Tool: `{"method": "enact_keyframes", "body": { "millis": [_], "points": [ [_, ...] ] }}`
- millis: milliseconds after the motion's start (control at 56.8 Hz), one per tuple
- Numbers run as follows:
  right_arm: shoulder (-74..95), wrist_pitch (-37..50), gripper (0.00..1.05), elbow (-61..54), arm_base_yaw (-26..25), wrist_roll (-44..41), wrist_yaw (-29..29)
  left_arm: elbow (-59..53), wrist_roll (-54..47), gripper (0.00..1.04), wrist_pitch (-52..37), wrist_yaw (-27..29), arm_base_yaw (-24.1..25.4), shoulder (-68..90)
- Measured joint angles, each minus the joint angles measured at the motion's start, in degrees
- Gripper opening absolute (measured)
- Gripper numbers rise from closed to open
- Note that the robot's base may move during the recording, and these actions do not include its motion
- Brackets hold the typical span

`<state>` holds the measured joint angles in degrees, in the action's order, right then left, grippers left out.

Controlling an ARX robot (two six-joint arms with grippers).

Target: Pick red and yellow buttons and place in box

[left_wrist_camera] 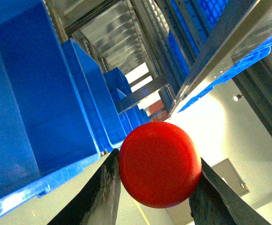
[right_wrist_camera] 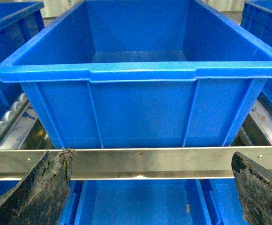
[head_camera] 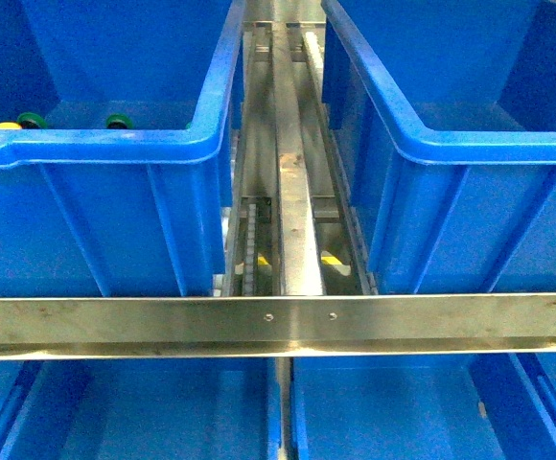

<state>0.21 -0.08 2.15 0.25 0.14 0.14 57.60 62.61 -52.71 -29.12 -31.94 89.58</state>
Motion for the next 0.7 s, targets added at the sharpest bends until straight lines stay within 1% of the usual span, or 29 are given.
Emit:
{"method": "enact_keyframes", "body": {
  "millis": [106, 141, 176, 194, 211, 229, 264, 282, 317, 352, 405, 440, 493, 546, 581, 599, 634, 704],
  "points": [
    [0.02, 0.00, 0.99, 0.00, 0.00, 0.00, 0.02, 0.28, -0.35, 0.33, 0.26, 0.59, -0.55, 1.25],
    [0.44, 0.74, 0.99, -0.15, 0.44, -0.52, 1.95, 0.28, -0.39, 0.33, 0.26, 0.83, -0.74, 1.40],
    [3.96, 7.87, 0.99, -0.26, 2.40, -2.80, 11.13, 0.28, -0.48, 0.33, 0.26, 0.85, -0.96, 1.40],
    [5.29, 10.40, 0.99, -0.04, 2.60, -3.32, 13.64, 0.28, -0.46, 0.33, 0.26, 0.85, -1.03, 1.40],
    [8.98, 16.74, 0.99, 0.20, 2.58, -4.87, 18.45, 0.28, -0.50, 0.33, 0.24, 0.61, -1.11, 1.38],
    [9.86, 18.16, 0.99, 0.31, 2.40, -5.27, 19.43, 0.28, -0.61, 0.33, 0.24, 0.61, -1.22, 1.31],
    [16.52, 27.52, 0.99, 1.33, 0.57, -8.31, 24.00, 0.28, -0.70, 0.33, 0.24, 0.72, -1.42, 1.16],
    [18.23, 29.68, 0.99, 1.79, 0.04, -8.98, 24.35, 0.28, -0.72, 0.33, 0.24, 0.63, -1.46, 1.14],
    [25.55, 37.57, 0.99, 5.01, -2.71, -9.81, 23.98, 0.28, -0.92, 0.33, 0.37, 0.39, -1.62, 0.87],
    [29.79, 40.44, 0.99, 8.26, -4.70, -9.57, 23.02, 0.28, -1.07, 0.33, 0.46, 0.44, -1.70, 0.68],
    [34.42, 40.19, 0.99, 13.99, -6.62, -7.43, 20.41, 0.28, -1.29, 0.33, 0.66, 0.42, -1.81, 0.26],
    [37.46, 36.52, 0.99, 19.69, -8.22, -3.30, 17.73, 0.28, -1.51, 0.33, 1.07, 0.44, -1.81, -0.02],
    [40.00, 31.36, 0.99, 25.51, -9.99, 2.47, 15.67, 0.28, -1.66, 0.33, 1.36, 0.48, -1.81, -0.55],
    [42.58, 24.61, 0.99, 31.43, -11.96, 13.57, 11.93, 0.28, -1.88, 0.33, 1.68, 0.50, -1.81, -1.03],
    [43.76, 21.90, 0.99, 33.75, -12.66, 18.53, 9.97, 0.28, -2.01, 0.33, 1.95, 0.52, -1.81, -1.38],
    [44.96, 20.13, 0.99, 35.52, -13.00, 25.68, 7.80, 0.28, -2.19, 0.33, 2.12, 0.50, -1.81, -1.46],
    [46.53, 19.39, 0.99, 36.87, -12.98, 33.16, 5.07, 0.28, -2.45, 0.33, 2.29, 0.48, -1.92, -1.62],
    [49.07, 19.37, 0.99, 37.62, -11.80, 47.76, 2.45, 0.39, -3.19, 0.33, 3.15, 0.55, -2.32, -1.64]
  ]
}}
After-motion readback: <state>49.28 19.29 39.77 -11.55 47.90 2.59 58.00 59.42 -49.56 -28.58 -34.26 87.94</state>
